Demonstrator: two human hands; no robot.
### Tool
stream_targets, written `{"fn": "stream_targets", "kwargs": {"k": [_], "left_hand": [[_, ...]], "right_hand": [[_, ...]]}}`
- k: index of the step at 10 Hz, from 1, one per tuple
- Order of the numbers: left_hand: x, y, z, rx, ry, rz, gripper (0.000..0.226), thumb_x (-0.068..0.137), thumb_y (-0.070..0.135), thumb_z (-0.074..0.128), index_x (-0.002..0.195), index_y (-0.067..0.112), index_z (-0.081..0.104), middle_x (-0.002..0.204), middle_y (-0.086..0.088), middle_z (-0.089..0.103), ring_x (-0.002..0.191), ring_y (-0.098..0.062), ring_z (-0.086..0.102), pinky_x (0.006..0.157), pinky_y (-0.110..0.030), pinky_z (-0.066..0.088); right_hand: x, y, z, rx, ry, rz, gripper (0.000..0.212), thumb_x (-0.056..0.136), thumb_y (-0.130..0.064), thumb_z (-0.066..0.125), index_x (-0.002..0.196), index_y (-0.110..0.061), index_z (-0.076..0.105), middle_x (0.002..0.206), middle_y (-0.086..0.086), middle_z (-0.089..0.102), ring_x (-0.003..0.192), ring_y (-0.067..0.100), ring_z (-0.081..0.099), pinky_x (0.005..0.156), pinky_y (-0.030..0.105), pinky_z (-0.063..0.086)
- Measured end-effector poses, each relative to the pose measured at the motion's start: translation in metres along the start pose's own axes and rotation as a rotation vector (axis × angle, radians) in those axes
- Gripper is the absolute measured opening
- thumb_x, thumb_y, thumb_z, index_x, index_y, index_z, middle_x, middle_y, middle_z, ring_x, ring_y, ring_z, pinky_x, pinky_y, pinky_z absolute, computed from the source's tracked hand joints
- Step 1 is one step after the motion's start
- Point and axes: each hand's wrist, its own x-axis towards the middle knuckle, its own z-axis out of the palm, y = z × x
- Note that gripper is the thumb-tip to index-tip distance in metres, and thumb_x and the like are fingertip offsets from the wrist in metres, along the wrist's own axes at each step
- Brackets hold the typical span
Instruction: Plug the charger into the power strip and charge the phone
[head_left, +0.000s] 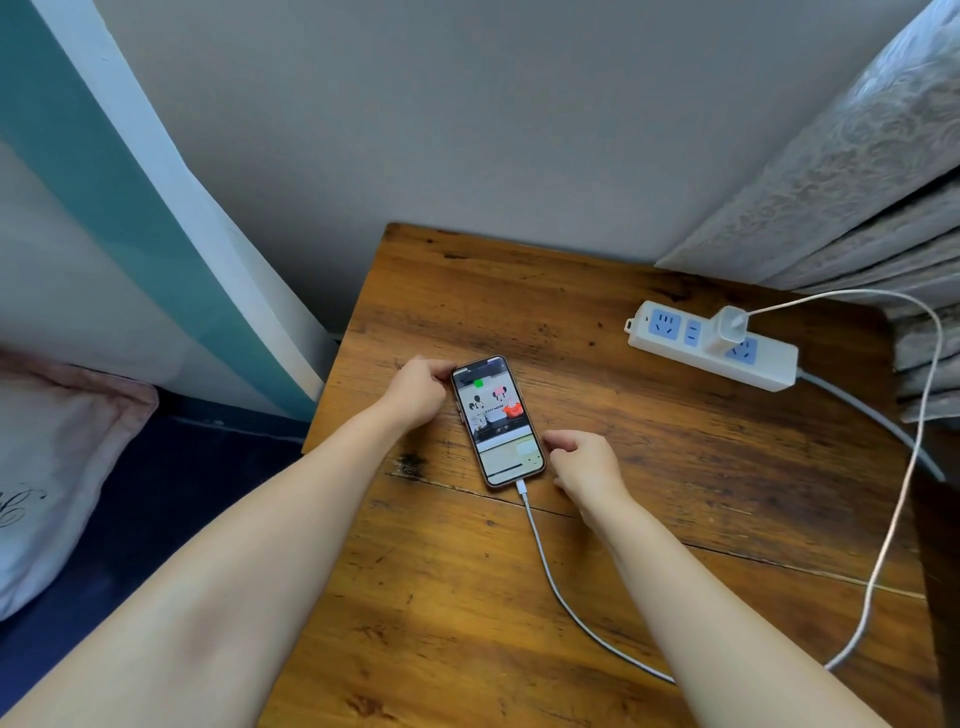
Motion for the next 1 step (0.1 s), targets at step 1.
{"fn": "stream_targets", "kwargs": {"k": [1], "left_hand": [[-0.0155, -0.0090, -0.0043, 0.013, 0.050, 0.006, 0.052, 0.089, -0.006, 0.037, 0.135, 0.015, 0.047, 0.141, -0.013, 0.046, 0.130, -0.028, 0.040, 0.112, -0.041, 0.032]], "right_hand": [[-0.0178, 0.0113, -0.0261, 0.051, 0.015, -0.010, 0.041, 0.093, -0.005, 0.044, 0.130, -0.018, 0.055, 0.136, 0.004, 0.054, 0.119, 0.021, 0.054, 0.100, 0.043, 0.048]]}}
